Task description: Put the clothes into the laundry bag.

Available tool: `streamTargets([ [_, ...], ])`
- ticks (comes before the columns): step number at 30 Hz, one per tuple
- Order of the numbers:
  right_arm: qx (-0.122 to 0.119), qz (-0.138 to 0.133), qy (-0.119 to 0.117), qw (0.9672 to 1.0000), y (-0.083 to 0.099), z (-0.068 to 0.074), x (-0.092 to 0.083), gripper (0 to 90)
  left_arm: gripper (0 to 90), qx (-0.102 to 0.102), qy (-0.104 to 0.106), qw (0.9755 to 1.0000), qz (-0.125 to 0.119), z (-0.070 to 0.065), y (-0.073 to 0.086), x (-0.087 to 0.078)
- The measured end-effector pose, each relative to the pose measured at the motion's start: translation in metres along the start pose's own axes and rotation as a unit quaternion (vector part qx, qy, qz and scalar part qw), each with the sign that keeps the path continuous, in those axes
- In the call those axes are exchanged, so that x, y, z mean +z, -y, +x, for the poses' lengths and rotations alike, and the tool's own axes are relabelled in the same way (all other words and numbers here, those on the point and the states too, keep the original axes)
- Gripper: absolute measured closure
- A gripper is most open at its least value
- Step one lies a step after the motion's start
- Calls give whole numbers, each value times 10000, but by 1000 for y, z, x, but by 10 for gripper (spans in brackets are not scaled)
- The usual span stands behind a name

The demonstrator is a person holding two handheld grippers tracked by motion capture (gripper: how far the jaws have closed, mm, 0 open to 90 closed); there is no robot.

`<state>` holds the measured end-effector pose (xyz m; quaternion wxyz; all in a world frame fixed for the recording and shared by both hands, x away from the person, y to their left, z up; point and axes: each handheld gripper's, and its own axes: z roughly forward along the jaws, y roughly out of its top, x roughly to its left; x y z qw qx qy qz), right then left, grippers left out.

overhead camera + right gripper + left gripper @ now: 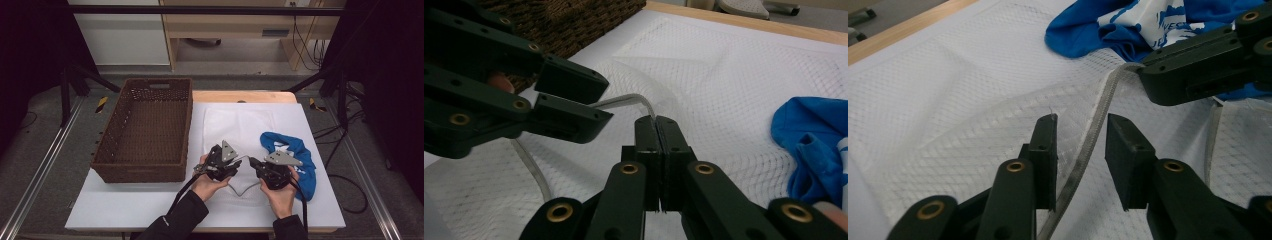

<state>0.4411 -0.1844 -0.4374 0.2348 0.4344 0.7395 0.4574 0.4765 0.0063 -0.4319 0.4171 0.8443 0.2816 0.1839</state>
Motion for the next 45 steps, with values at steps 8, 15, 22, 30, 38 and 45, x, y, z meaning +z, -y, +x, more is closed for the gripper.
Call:
streamTargets([
  [8,-38,100,-28,9999,2,1,2,896,885,-89,169,9998,-20,1,1,0],
  [15,-69,55,-70,9999,5,2,-10,806,890,-118,290,9995,-2,0,1,-4],
  [22,-32,37,-103,9999,25,3,-34,763,890,-271,335,9991,-44,4,0,-4],
  [30,209,684,-188,9973,64,0,-26,899,890,-358,371,9985,-188,6,-5,-9],
  [38,194,610,-56,9979,63,-3,-33,853,890,-363,393,9983,-233,5,-5,-10],
  [45,459,8,973,9942,41,-43,-75,578,890,-400,409,9982,-202,5,-2,-10],
])
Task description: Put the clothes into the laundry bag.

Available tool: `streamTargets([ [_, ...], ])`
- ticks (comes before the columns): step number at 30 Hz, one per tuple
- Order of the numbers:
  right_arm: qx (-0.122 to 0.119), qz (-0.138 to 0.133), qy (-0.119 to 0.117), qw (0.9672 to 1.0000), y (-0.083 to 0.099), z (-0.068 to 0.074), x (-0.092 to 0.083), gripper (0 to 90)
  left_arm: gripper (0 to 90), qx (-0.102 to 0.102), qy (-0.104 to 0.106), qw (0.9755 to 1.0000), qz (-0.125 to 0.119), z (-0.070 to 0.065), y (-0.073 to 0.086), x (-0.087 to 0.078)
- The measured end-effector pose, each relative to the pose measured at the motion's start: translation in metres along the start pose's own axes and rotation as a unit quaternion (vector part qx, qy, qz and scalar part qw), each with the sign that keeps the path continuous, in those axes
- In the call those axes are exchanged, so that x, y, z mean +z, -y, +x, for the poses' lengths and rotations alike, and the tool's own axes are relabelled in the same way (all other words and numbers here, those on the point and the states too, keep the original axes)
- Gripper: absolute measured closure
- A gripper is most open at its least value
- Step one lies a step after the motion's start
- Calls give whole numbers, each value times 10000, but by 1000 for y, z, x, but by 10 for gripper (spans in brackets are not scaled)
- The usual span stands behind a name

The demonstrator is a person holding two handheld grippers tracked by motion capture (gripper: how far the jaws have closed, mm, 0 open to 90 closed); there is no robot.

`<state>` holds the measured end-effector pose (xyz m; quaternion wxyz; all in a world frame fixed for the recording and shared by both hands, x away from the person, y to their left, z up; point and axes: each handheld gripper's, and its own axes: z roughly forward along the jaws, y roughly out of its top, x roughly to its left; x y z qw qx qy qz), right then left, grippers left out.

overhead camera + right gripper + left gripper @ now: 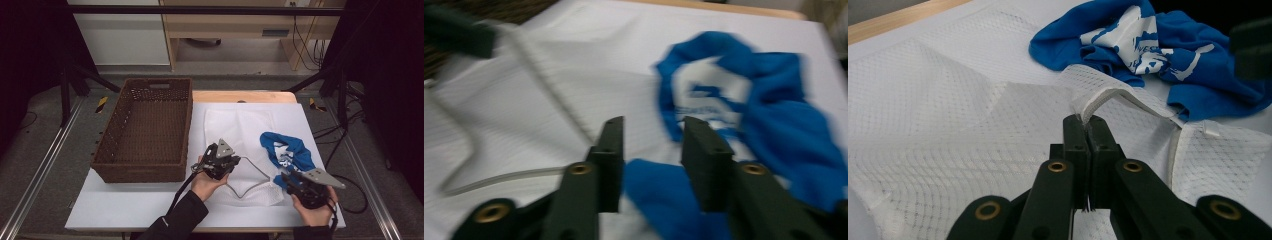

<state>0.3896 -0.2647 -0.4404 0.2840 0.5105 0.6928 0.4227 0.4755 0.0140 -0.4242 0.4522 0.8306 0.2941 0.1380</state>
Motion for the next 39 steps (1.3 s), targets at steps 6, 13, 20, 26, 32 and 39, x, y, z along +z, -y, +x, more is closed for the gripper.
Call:
streamTargets([
  [6,245,338,705,9966,13,-31,6,382,890,-5,8,10000,-26,-1,0,-1],
  [13,87,839,793,9933,31,-34,29,666,890,-25,27,10000,-46,-1,0,-2],
  [20,264,619,854,9941,19,-34,15,866,890,-15,38,10000,-22,-1,0,-3],
  [26,67,-259,-23,9996,-18,-4,-21,866,890,-36,30,10000,-23,-1,-2,-3],
  [32,-194,-397,-891,9950,-30,34,-18,865,890,-43,9,10000,-5,-3,-5,-3],
  [39,-595,311,-1461,9870,-6,85,39,859,890,-57,3,10000,23,-4,-5,-2],
])
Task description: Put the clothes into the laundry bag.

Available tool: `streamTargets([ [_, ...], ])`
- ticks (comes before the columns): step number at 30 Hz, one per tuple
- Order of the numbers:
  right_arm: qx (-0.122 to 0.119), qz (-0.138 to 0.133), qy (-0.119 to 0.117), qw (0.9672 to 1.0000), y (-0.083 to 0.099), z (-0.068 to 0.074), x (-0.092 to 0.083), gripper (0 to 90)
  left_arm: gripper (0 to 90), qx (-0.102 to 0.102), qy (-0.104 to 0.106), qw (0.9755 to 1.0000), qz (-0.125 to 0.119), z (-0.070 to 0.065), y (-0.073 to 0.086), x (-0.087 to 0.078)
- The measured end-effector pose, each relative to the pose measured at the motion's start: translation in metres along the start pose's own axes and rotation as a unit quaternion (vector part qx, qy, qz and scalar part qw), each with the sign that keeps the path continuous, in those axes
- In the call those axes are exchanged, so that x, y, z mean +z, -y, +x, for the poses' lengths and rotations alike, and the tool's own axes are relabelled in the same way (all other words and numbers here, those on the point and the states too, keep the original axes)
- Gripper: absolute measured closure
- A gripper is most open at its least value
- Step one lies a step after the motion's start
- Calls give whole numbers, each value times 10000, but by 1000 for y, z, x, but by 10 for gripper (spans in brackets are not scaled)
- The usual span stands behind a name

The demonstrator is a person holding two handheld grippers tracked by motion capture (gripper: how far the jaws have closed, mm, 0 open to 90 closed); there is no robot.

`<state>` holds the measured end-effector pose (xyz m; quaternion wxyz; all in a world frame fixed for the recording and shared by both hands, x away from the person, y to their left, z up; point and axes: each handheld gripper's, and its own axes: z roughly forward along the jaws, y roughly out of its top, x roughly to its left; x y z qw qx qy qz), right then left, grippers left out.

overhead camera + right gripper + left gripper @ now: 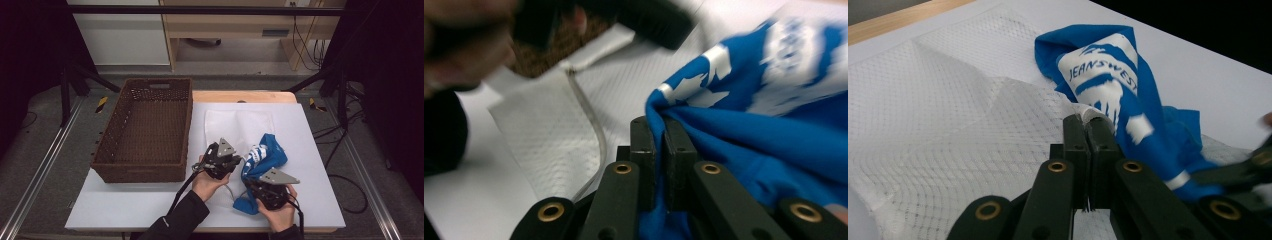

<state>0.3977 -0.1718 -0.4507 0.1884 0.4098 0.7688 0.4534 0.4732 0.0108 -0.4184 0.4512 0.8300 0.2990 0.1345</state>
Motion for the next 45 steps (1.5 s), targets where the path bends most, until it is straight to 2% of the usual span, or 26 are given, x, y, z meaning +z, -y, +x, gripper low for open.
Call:
streamTargets([
  [3,71,262,-8,9996,11,1,24,848,890,-6,14,10000,34,0,3,2],
  [5,58,397,20,9992,14,0,32,834,890,-36,13,10000,34,0,6,3],
  [7,159,481,-55,9987,15,-1,35,793,890,-67,13,10000,55,2,9,4],
  [11,198,355,-242,9989,9,-1,22,692,890,-120,7,9999,30,5,11,2],
  [15,122,-96,-67,9999,-5,-8,-4,639,890,-111,11,9999,26,6,11,1],
  [16,122,-96,-67,9999,-5,-8,-4,639,890,-111,11,9999,26,6,11,1],
  [17,134,-285,230,9992,-10,-17,-17,583,890,-103,21,9999,34,6,11,1],
  [20,315,-272,764,9962,-10,-36,-20,484,890,-84,28,10000,44,5,11,2],
  [21,403,-205,882,9951,-8,-43,-17,457,890,-76,24,10000,47,5,11,2],
  [23,516,139,1029,9933,0,-57,-5,429,890,-67,29,10000,55,5,11,2],
  [24,516,139,1029,9933,0,-57,-5,429,890,-67,29,10000,55,5,11,2],
  [25,539,270,1096,9921,5,-61,3,429,890,-67,34,10000,62,5,11,2],
  [26,515,607,1079,9910,15,-66,19,447,890,-62,40,9999,73,6,11,2],
  [28,461,614,1014,9919,19,-67,26,527,890,-69,47,9999,86,6,12,3],
  [31,539,619,851,9930,18,-65,25,744,890,-79,43,9999,94,6,12,4],
  [33,480,642,916,9926,17,-65,24,858,890,-80,37,9999,97,6,12,3],
  [36,533,512,916,9931,15,-66,18,877,890,-93,39,9999,89,6,12,3],
  [40,494,39,767,9958,5,-60,-5,879,891,-112,21,9999,78,7,11,2],
  [42,390,-278,500,9976,-5,-50,-19,879,890,-132,9,9999,67,7,10,1],
  [45,180,-550,66,9983,-14,-32,-31,878,890,-146,-10,9999,58,8,7,-1],
])
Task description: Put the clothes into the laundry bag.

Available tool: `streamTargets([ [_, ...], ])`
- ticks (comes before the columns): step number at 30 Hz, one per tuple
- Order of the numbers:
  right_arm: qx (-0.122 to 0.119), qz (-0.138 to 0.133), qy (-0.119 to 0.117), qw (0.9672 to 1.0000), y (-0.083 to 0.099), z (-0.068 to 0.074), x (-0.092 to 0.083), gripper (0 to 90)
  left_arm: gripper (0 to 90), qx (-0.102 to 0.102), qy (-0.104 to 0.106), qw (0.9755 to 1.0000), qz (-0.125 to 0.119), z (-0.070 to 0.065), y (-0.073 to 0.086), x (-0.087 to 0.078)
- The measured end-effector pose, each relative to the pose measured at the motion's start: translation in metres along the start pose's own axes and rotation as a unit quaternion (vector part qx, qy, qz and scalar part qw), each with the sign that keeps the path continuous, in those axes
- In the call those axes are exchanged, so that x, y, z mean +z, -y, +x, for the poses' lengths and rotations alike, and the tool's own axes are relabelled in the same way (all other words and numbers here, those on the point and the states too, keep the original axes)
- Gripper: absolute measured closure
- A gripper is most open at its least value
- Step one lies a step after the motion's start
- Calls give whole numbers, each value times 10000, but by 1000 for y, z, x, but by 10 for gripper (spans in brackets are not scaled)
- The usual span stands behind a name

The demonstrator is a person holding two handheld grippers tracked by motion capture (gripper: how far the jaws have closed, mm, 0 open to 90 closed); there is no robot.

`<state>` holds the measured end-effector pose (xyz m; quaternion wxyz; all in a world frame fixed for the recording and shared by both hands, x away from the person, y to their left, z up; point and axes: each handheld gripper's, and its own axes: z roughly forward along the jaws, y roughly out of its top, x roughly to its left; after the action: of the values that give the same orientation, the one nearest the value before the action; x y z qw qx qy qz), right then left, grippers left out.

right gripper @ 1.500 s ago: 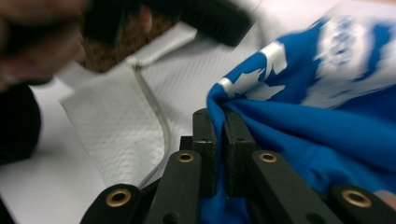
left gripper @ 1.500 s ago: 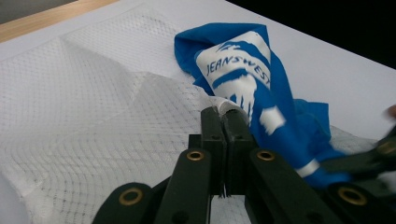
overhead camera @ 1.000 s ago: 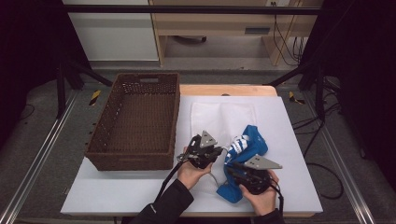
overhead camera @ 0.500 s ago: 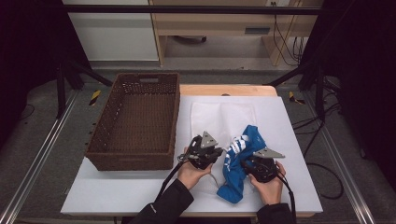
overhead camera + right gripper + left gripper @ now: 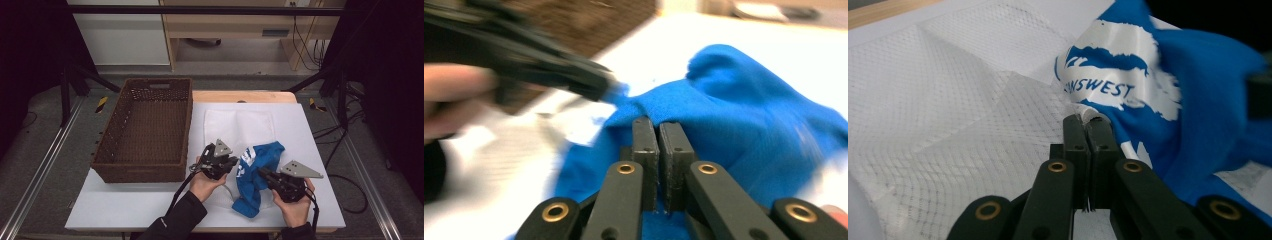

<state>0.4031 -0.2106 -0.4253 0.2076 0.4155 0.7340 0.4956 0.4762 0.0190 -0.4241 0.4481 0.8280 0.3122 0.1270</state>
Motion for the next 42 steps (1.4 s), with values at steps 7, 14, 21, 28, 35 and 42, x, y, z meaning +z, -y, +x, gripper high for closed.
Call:
streamTargets([
  [7,-296,399,-734,9961,7,38,28,876,891,3,-35,9999,-129,-2,-7,-6],
  [14,-376,1048,-324,9932,30,43,77,858,891,70,-49,9998,-181,-5,-6,-9],
  [21,-381,949,-287,9943,30,45,76,737,891,-11,-44,9998,-199,0,-1,-7],
  [28,-168,240,-182,9994,5,36,27,651,891,-36,-44,9999,-160,2,2,-6],
  [35,11,135,834,9964,0,-4,18,398,891,12,-43,9999,-159,1,1,-7],
  [42,181,878,912,9918,30,-26,55,445,891,54,-31,10000,-71,-1,4,-2],
])
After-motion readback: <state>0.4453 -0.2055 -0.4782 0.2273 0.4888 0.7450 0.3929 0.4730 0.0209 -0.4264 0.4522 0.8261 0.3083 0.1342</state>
